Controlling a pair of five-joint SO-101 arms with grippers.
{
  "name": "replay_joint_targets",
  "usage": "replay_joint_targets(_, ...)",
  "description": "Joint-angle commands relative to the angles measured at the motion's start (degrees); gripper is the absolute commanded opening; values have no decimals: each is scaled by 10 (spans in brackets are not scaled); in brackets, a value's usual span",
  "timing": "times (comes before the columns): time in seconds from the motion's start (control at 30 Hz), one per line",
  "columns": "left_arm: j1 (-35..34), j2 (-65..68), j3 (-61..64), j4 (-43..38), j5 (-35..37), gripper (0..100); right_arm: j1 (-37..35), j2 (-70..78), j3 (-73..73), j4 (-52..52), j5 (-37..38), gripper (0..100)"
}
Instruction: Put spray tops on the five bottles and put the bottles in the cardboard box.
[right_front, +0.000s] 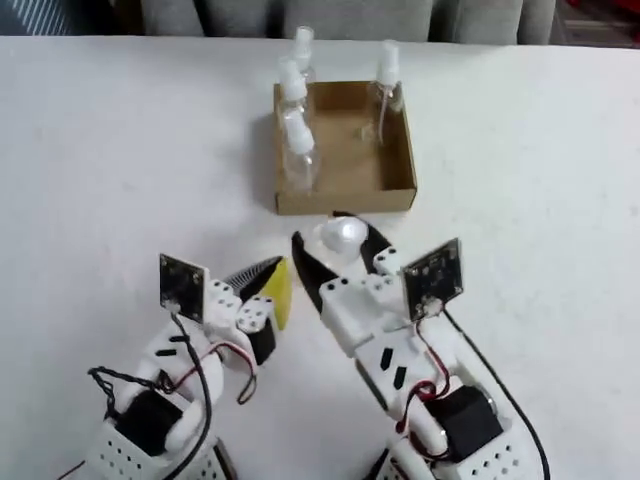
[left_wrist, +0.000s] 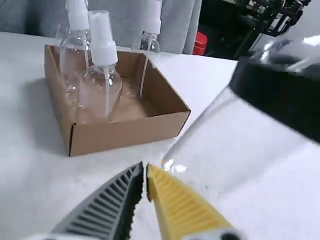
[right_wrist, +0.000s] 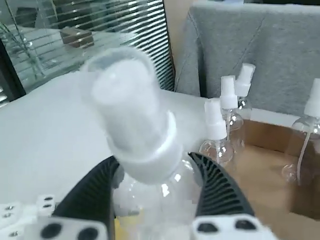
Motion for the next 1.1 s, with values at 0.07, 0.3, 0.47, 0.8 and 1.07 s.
replay_joint_targets(0.07, -6, -7, -33, -17, 8, 23, 13, 21, -4, -95, 8, 15)
replay_joint_targets(0.3, 34, -7, -36, -17, 5, 23, 0, 198, -14, -256, 4, 15)
replay_joint_targets(0.47, 41, -7, -28, -22, 4, 23, -62, 249, -33, -266, -2, 15)
replay_joint_targets(0.8, 33, -7, 8, -55, 3, 23, -64, 218, -41, -138, -21, 15)
replay_joint_targets(1.07, 32, -7, 12, -58, -22, 23, -64, 137, -44, -57, -16, 15)
